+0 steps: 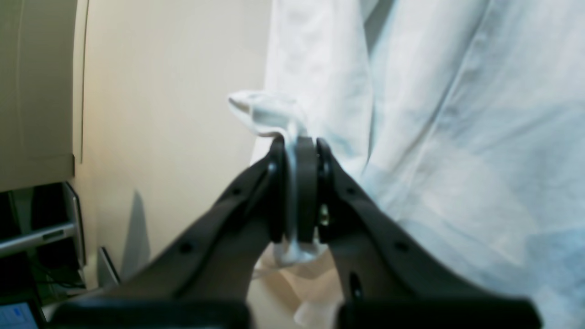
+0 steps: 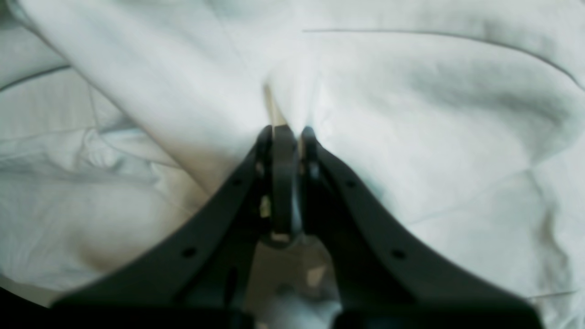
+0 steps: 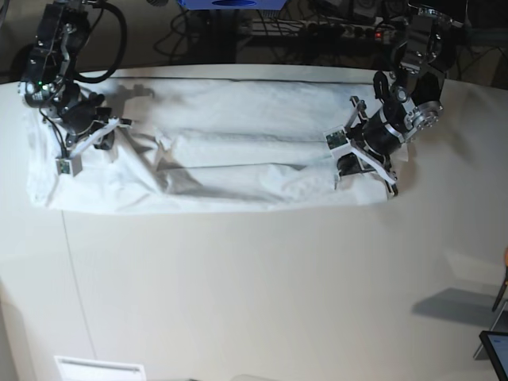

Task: Fold the T-shirt properly
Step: 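Move the left gripper with its grasped fabric toward the collar end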

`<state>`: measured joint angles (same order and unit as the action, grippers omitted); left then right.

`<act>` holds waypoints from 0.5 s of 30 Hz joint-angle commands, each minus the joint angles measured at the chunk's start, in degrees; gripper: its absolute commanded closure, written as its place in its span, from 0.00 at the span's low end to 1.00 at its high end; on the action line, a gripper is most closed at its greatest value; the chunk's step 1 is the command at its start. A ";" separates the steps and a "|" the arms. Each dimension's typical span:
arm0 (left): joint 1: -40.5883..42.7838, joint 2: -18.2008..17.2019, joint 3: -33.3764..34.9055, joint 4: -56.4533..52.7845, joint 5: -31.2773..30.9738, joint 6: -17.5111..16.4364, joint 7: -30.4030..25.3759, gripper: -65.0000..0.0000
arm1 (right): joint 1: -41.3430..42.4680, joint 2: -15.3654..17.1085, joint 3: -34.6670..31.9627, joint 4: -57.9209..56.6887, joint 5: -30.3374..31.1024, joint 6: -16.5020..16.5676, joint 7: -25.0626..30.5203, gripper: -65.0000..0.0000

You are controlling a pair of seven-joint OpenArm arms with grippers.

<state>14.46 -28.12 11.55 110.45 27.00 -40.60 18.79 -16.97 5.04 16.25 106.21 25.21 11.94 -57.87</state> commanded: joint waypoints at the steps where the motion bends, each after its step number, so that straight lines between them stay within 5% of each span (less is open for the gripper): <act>1: -0.35 -0.76 -0.17 1.50 -0.24 0.60 -0.81 1.00 | 0.40 0.46 0.14 0.64 0.24 0.06 0.68 1.00; 7: 0.44 -0.85 -0.08 2.38 -0.24 0.60 -0.90 0.99 | 0.49 0.63 0.14 0.47 0.24 -0.12 0.68 1.00; 11: 0.44 -0.85 -0.08 2.47 -0.32 0.60 -0.90 0.80 | 1.10 0.63 0.14 -0.15 0.24 -0.12 0.59 1.00; 15: 1.06 -0.85 -0.08 3.00 -5.69 0.60 -1.07 0.77 | 1.63 0.63 0.14 -1.73 0.24 -0.12 0.59 1.00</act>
<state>15.81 -28.18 11.68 111.92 21.65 -40.62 18.74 -15.81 5.21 16.27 104.05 25.43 11.94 -57.63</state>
